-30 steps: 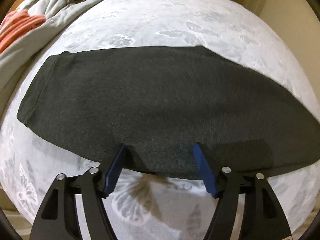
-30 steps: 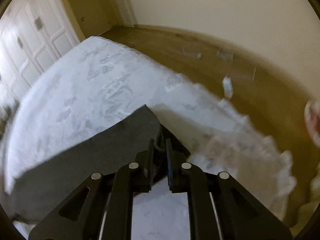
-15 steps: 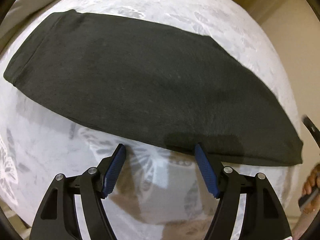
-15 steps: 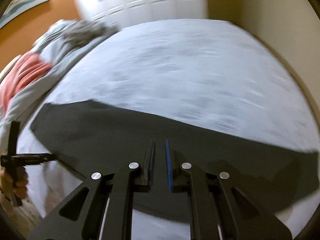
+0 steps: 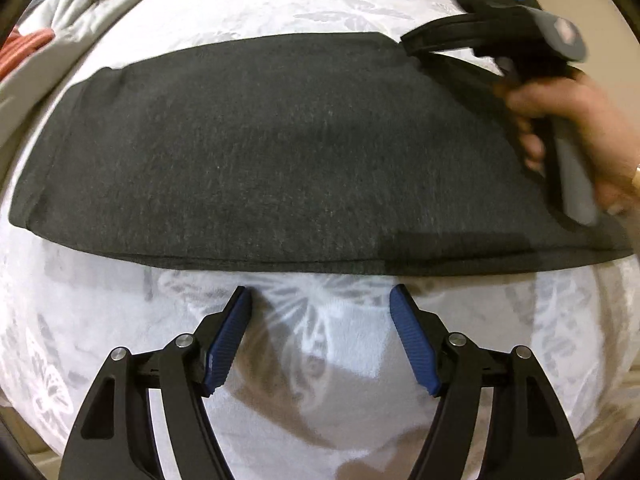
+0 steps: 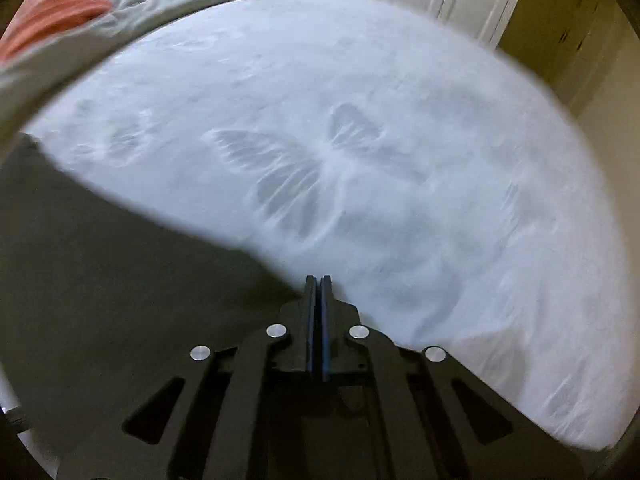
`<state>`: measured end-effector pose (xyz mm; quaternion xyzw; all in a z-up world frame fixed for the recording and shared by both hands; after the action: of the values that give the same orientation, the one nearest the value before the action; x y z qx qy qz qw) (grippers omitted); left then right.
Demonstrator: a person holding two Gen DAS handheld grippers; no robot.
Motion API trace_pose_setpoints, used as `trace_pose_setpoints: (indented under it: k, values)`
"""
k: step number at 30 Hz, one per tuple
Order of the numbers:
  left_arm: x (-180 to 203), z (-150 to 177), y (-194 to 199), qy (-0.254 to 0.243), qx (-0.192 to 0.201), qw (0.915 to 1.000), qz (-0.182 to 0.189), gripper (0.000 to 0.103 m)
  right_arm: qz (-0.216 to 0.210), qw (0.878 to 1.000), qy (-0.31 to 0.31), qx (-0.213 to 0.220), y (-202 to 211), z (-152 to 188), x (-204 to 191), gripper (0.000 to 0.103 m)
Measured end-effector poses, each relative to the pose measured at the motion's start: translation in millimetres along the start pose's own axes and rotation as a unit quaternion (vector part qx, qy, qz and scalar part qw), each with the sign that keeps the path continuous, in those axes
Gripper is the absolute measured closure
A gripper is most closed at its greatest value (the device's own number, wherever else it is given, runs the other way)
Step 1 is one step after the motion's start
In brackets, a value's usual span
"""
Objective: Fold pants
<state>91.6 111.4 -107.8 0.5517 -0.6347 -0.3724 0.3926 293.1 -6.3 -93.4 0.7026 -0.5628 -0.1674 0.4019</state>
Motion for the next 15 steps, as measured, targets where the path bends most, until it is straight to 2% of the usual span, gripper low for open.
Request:
trace_pose_setpoints:
  k: [1, 3, 4, 6, 8, 10, 11, 12, 13, 15]
  values:
    - [2, -3, -2, 0.003, -0.001, 1.0000, 0.005, 0.034, -0.010, 1.000, -0.021, 0.002, 4, -2, 6, 0.102]
    - [-1, -5, 2, 0.013, 0.001, 0.9998, 0.016, 0.034, -0.063, 0.994, -0.078, 0.040, 32, -5, 20, 0.102]
    - [-3, -6, 5, 0.020, 0.004, 0.9995, 0.023, 0.034, -0.089, 0.991, -0.084, 0.054, 52, 2, 25, 0.102]
    - [-9, -6, 15, 0.046, 0.008, 0.9979, 0.044, 0.034, -0.112, 0.989, -0.073, 0.059, 74, 20, 25, 0.102]
    - [-13, -6, 23, 0.071, 0.015, 0.9953, 0.065, 0.034, -0.111, 0.992, -0.050, 0.035, 76, 46, 19, 0.102]
    - [-13, -8, 31, 0.080, 0.029, 0.9935, 0.075, 0.034, -0.067, 0.997, -0.045, -0.008, 49, 62, 27, 0.103]
    - [-10, -9, 35, 0.078, 0.041, 0.9940, 0.066, 0.034, -0.088, 0.993, -0.074, 0.006, 44, 64, 38, 0.103]
    - [-8, -9, 38, 0.074, 0.048, 0.9943, 0.059, 0.034, -0.086, 0.991, -0.105, 0.013, 47, 63, 52, 0.103]
    - [-6, -7, 42, 0.070, 0.057, 0.9945, 0.053, 0.034, -0.058, 0.990, -0.127, 0.014, 52, 62, 66, 0.103]
    - [4, -7, 49, 0.061, 0.069, 0.9946, 0.046, 0.034, -0.055, 0.984, -0.165, 0.030, 76, 62, 97, 0.101]
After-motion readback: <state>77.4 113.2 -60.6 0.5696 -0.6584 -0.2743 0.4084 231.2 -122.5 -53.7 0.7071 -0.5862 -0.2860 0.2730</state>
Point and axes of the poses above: each gripper's, at about its wrist camera, not at the fingertips, and y roughly against the way its jaws point, x to its right, z to its underside, the point moved 3 cm from there along -y, roughly the way its jaws point, and after that the axes turned 6 degrees about x, right-handed, at the moved point
